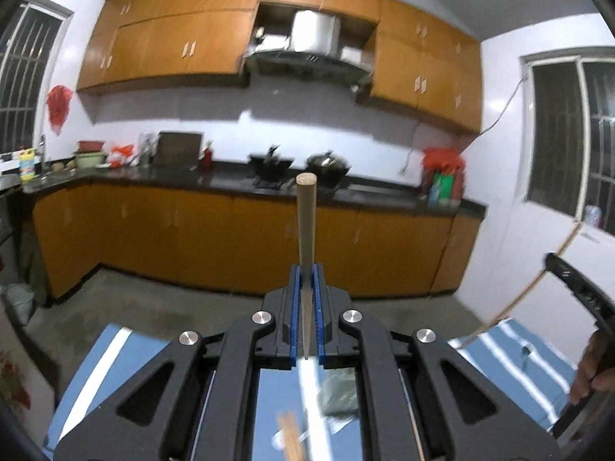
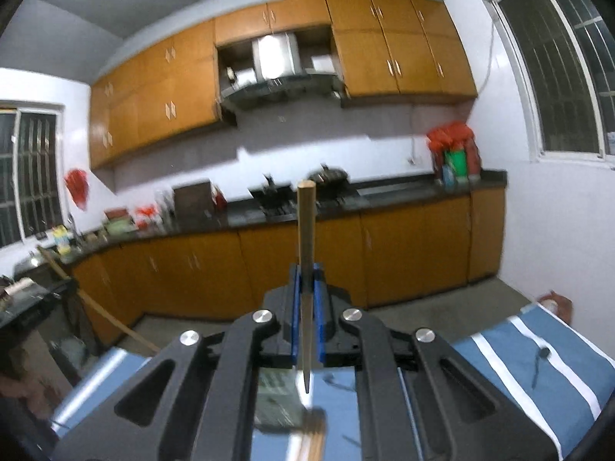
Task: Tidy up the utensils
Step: 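Lift the chopstick in the left tool over the green holder while the right tool carries its chopstick there, then open the left tool to drop its chopstick into the holder while the right tool releases its own, then lower the left tool onto another chopstick and close it while the right tool grasps one too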
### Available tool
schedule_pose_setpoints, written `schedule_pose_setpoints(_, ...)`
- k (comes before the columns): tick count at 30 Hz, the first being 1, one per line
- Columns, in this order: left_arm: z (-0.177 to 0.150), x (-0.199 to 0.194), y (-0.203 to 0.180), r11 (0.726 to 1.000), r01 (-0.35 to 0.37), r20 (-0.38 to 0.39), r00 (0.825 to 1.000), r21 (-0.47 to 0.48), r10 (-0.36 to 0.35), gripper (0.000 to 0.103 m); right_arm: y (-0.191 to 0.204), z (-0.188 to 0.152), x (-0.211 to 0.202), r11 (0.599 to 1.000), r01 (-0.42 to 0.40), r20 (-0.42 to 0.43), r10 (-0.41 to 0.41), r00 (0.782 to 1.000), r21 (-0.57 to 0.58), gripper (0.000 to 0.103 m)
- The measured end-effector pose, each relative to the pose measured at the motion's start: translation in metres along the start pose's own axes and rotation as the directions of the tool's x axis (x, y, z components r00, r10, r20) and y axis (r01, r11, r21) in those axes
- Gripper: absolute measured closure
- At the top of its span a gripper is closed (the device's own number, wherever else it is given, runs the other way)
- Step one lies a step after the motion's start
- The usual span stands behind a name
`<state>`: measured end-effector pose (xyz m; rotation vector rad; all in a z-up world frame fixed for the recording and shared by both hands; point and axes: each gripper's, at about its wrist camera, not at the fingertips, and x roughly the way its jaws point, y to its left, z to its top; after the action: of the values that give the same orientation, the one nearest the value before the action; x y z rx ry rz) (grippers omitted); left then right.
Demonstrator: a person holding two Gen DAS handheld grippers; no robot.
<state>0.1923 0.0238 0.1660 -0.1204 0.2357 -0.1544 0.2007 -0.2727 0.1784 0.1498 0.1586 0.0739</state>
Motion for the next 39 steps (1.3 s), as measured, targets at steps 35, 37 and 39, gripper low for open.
schedule_pose_setpoints(35, -0.047, 0.008, -0.001, 0.994, 0.05, -0.059, 0.997, -0.094, -0.056, 0.057, -0.019, -0.061, 0.015, 0.998, 0.025, -0.161, -0.014, 0.987, 0.064, 0.066)
schedule_pose_setpoints(37, -0.057, -0.001, 0.009, 0.996, 0.0, -0.077, 0.997, -0.088, -0.007, 0.054, -0.03, -0.078, 0.014, 0.997, 0.061, -0.208, -0.048, 0.977, 0.056, 0.066)
schedule_pose_setpoints(39, -0.074, -0.005, 0.018, 0.996, -0.046, -0.115, 0.993, -0.075, 0.037, 0.054, -0.038, -0.106, 0.019, 0.995, 0.091, -0.288, -0.075, 0.955, 0.042, 0.066)
